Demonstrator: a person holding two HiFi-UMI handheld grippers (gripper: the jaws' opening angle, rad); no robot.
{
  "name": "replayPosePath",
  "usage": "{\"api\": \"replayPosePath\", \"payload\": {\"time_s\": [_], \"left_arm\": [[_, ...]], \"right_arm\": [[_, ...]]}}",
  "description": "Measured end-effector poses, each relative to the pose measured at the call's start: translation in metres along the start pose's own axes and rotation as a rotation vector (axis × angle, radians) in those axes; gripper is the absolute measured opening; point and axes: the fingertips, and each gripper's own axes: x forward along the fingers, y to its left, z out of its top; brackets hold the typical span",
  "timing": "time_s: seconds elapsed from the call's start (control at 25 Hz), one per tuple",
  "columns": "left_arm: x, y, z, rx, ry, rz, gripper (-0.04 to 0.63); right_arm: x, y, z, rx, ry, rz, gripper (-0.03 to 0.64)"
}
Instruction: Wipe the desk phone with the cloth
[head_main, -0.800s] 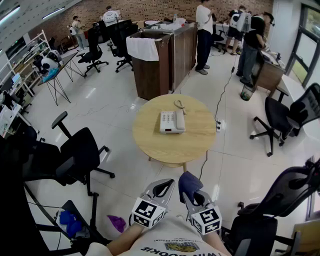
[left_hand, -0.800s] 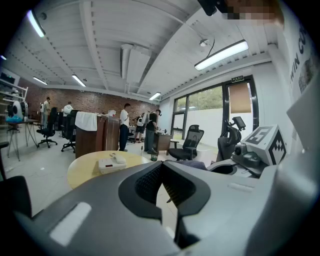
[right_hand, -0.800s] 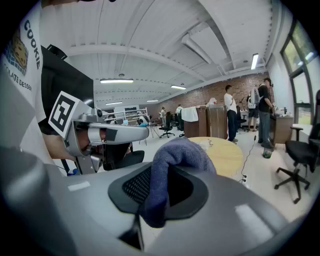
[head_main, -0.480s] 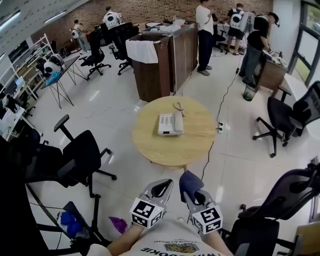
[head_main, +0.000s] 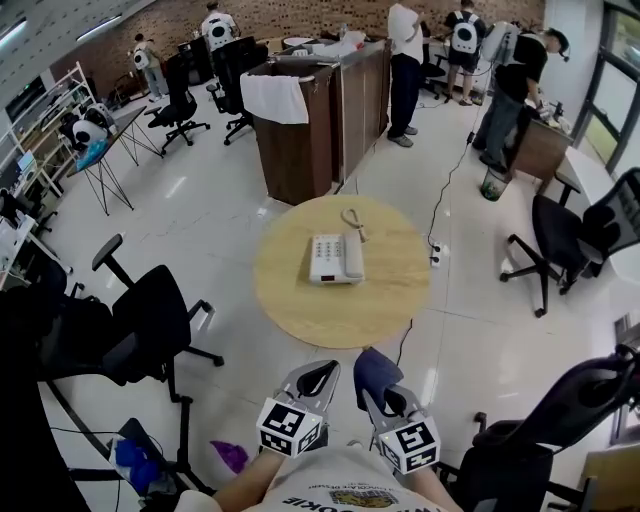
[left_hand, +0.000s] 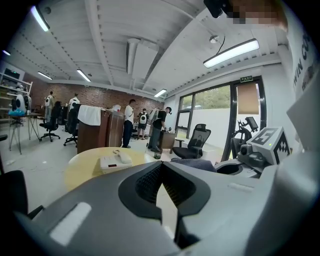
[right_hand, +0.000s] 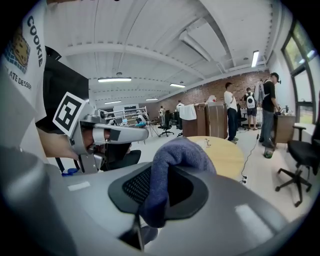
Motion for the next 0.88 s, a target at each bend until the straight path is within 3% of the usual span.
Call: {"api": "replayPosePath", "payload": {"time_s": [0.32, 0.56, 0.88], "left_arm": [[0.048, 0.074, 0.015, -0.015, -0.002, -0.026, -0.009], [0.074, 0.128, 0.027, -0.057, 0.001, -0.062, -0.009], [0.096, 0.185, 0.039, -0.056, -0.002, -0.102, -0.009]], "right_arm": [[0.077, -0.03, 0.036, -0.027, 0.043, -0.018, 0.064], [0.137, -0.035, 0.068, -0.043, 0.079, -0.024, 0.064], [0.203, -0.038, 0.096, -0.069, 0.103, -0.036, 0.064]]}}
